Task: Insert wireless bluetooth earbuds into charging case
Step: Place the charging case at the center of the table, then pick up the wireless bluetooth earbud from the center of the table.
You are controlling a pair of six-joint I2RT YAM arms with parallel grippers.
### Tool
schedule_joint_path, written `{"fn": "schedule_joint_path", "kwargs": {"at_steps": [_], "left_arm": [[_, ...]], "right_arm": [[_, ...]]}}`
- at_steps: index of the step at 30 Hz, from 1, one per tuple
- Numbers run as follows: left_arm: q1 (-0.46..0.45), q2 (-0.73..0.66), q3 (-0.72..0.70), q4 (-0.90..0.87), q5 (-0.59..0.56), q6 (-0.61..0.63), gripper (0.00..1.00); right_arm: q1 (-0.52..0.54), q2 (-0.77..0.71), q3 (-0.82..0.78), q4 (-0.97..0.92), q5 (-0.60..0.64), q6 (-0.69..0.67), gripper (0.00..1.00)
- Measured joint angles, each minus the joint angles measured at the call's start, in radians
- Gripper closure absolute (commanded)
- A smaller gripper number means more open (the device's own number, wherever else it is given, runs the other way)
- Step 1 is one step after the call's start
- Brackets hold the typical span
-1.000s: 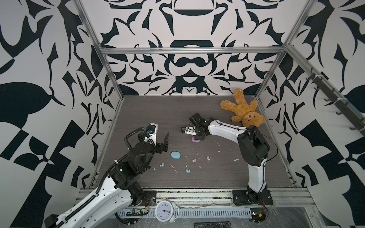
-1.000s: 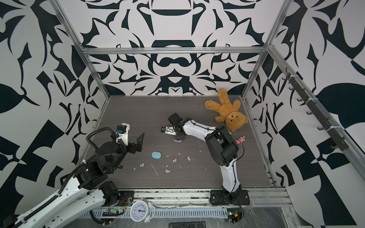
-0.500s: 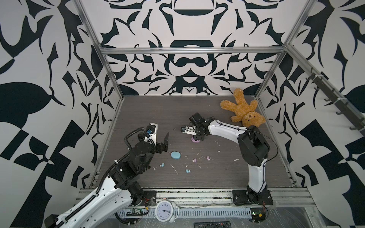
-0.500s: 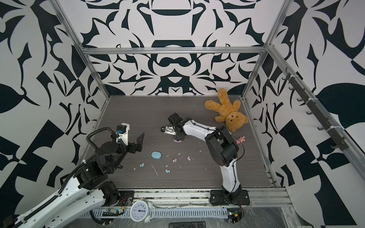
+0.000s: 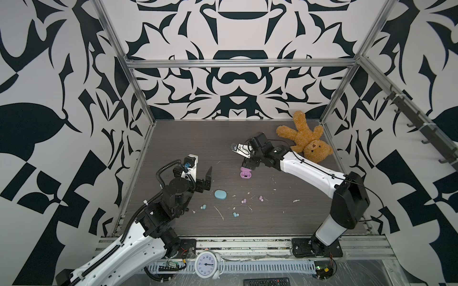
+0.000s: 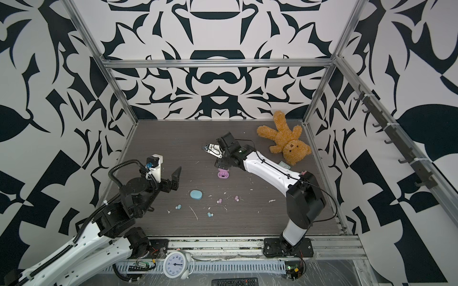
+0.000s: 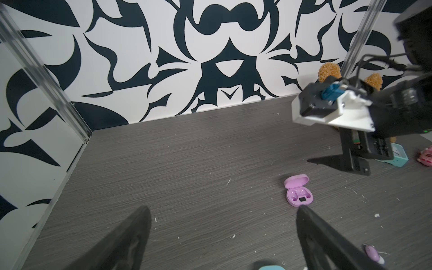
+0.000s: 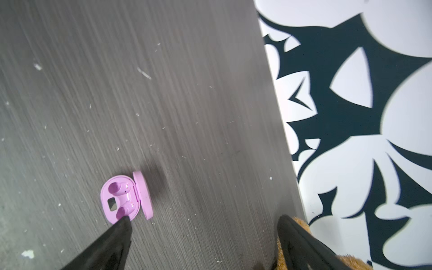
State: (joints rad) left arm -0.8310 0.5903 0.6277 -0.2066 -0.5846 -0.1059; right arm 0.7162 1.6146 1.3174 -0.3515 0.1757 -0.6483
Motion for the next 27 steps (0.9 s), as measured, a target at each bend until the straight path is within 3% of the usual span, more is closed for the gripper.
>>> {"fn": "schedule_joint_path", "kwargs": {"at_steps": [5, 11, 15, 22, 27], "left_arm": [[0.000, 0.032, 0.042, -0.103, 0.032, -0.024, 0.01], [0.000, 0.116, 0.115, -0.262, 0.115, -0.068, 0.01], [0.000, 0.147, 0.093, -0.300, 0.173, -0.081, 0.01], [0.000, 0.209, 0.090, -0.304, 0.242, -0.087, 0.01], [0.000, 0.222, 0.090, -0.304, 0.274, -0.087, 0.01]], "right_arm": [[0.030, -0.167, -0.091, 0.022, 0.031, 0.241, 0.01], [0.069, -0.348, -0.177, -0.108, 0.030, 0.630, 0.01], [0.113, -0.417, -0.291, -0.206, 0.018, 0.867, 0.12], [0.231, -0.407, -0.422, -0.349, 0.022, 1.206, 0.34], [0.233, -0.368, -0.440, -0.355, 0.023, 1.373, 0.39]]}}
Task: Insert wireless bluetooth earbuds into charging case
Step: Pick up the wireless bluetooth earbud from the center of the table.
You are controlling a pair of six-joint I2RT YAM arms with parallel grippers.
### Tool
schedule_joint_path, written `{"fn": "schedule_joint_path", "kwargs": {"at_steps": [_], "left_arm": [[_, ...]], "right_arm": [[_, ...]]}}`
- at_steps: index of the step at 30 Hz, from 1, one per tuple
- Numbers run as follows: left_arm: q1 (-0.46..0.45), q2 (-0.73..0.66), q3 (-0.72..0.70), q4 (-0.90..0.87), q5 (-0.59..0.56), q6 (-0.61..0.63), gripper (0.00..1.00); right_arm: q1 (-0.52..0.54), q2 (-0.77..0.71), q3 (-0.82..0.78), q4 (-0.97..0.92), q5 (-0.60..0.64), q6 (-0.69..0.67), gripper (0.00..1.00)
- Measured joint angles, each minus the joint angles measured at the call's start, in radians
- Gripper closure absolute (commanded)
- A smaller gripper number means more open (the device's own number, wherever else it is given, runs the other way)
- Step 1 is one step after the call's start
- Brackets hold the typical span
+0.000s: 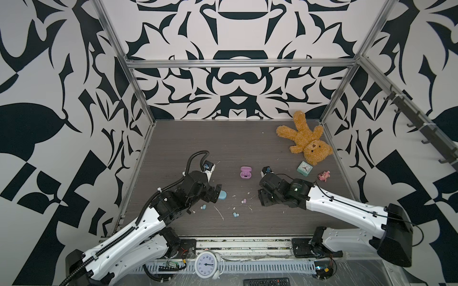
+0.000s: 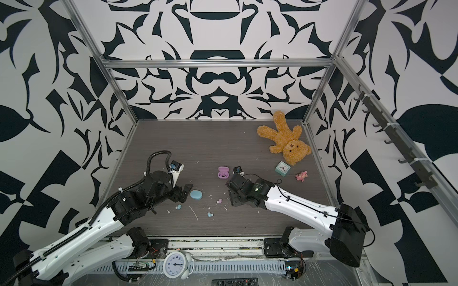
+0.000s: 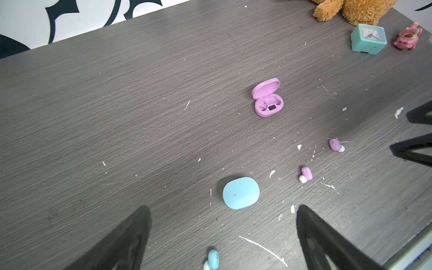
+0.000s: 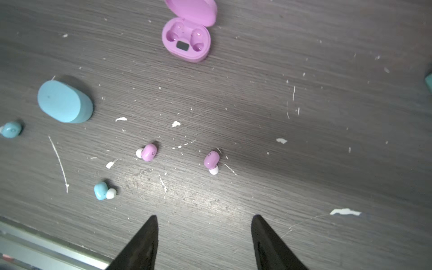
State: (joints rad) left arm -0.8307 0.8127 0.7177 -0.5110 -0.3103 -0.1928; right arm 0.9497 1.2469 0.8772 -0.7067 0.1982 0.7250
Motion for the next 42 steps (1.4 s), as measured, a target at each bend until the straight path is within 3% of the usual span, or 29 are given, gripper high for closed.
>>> {"fn": "schedule_joint_path", "kwargs": {"at_steps": [7, 17, 42], "left_arm": [[0.000, 0.013, 0.000, 0.001, 0.038, 0.001, 0.01], [0.000, 0.029, 0.000, 0.001, 0.063, 0.003, 0.01], [0.000, 0.042, 0.000, 0.002, 0.069, 0.009, 0.01]], "right_arm": [[0.000, 0.168, 0.000, 0.029, -0.032, 0.087, 0.50], [-0.002, 0.268, 0.034, 0.050, -0.037, 0.100, 0.64], [-0.045, 0.399, 0.076, 0.081, 0.009, 0.062, 0.75]]}}
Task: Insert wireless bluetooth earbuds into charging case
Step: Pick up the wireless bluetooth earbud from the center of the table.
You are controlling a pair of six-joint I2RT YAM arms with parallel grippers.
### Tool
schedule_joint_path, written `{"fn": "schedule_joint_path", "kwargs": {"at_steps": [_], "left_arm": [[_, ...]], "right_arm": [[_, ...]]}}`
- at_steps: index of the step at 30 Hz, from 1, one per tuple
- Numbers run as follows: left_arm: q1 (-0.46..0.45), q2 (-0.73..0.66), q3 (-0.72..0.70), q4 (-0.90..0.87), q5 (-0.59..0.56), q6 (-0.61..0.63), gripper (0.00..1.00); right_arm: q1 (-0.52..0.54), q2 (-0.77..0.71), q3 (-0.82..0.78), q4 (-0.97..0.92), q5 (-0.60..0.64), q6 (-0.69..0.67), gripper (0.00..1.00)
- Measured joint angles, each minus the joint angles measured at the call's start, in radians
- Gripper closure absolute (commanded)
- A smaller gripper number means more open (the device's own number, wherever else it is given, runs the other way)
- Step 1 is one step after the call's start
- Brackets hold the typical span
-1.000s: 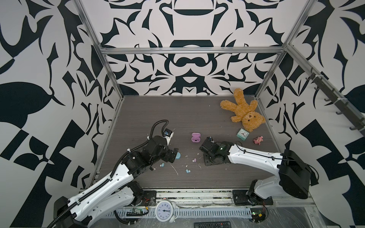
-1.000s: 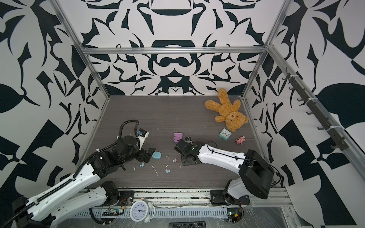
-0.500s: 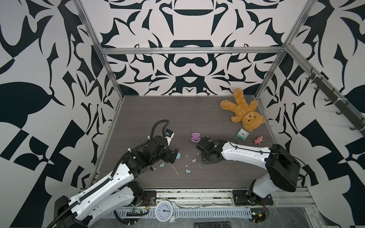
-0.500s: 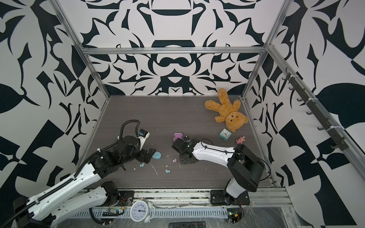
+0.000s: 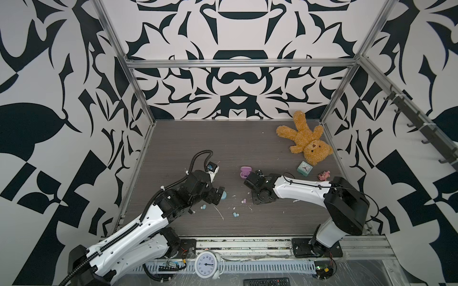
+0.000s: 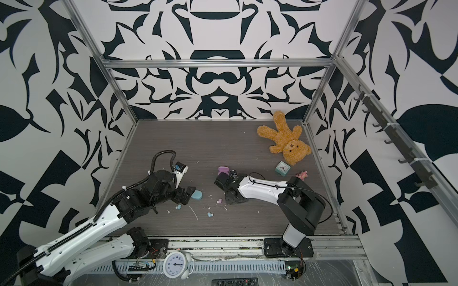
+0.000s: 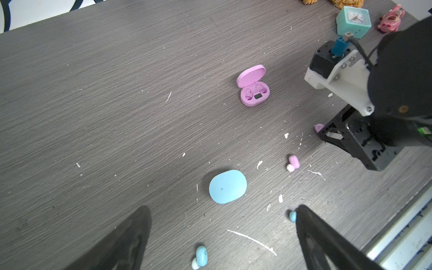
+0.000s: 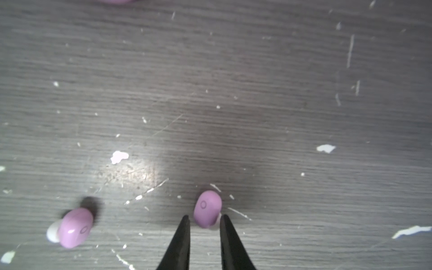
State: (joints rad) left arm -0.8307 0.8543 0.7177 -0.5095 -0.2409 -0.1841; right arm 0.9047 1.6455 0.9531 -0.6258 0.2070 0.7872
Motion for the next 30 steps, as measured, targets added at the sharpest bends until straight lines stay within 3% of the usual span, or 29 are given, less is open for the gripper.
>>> {"fn": "schedule_joint_path", "kwargs": {"at_steps": [30], "left_arm": [[0.000, 0.018, 0.000, 0.000, 0.003, 0.001, 0.01]], "right_arm": [[-0.001, 0.027, 0.007, -0.010, 0.033, -0.018, 0.79]]}}
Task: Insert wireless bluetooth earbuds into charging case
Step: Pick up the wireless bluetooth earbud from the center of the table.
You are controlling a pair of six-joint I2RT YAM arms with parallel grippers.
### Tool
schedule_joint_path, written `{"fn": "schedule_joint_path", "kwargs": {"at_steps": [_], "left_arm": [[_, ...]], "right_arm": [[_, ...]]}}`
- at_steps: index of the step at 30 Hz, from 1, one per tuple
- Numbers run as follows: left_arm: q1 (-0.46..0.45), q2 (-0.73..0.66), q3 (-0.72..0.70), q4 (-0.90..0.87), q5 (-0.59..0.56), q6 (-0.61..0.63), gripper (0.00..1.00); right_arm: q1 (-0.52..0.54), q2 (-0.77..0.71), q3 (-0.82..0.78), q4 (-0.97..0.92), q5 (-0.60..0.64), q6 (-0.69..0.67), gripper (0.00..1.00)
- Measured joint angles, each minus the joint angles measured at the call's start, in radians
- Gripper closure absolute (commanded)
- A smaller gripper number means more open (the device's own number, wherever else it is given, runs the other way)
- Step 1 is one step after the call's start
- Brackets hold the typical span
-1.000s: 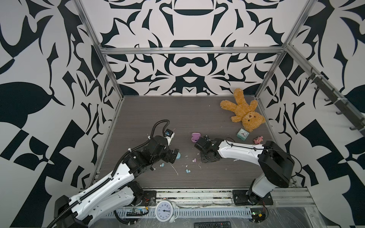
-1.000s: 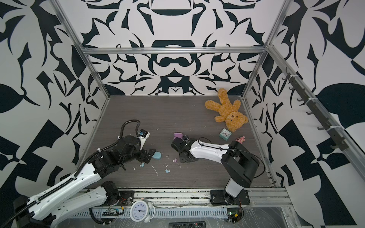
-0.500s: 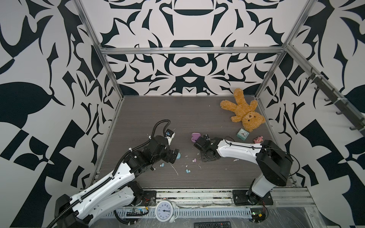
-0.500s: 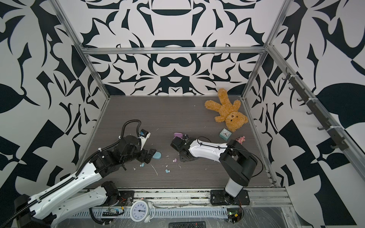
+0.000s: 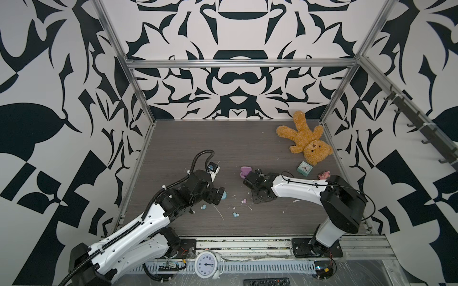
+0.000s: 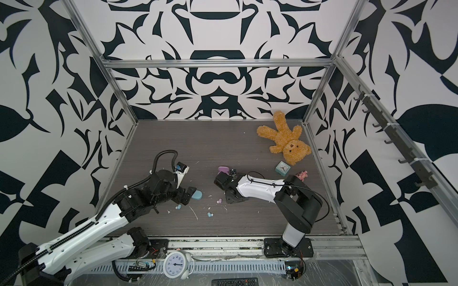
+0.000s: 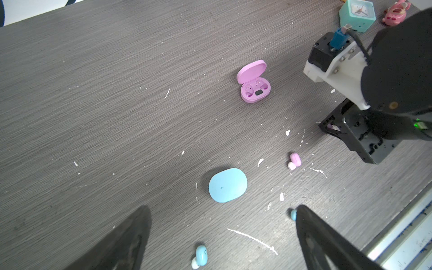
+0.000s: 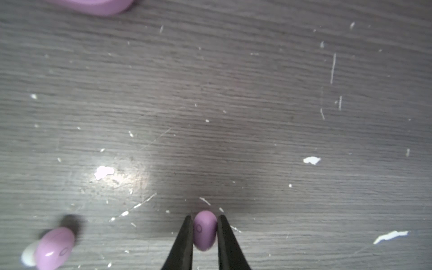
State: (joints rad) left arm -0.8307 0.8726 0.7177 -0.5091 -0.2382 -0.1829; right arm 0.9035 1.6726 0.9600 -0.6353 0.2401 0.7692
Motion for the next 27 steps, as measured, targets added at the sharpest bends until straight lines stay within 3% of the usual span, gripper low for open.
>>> {"fn": "schedule_joint_path", "kwargs": {"at_steps": [16, 27], "left_arm": [[0.000, 0.000, 0.000, 0.000, 0.000, 0.000, 0.01], [0.000, 0.000, 0.000, 0.000, 0.000, 0.000, 0.01]], "right_arm": [[0.000, 0.000, -0.005, -0.004, 0.000, -0.009, 0.76], [0.000, 0.006, -0.005, -0.005, 0.004, -0.017, 0.80]]}}
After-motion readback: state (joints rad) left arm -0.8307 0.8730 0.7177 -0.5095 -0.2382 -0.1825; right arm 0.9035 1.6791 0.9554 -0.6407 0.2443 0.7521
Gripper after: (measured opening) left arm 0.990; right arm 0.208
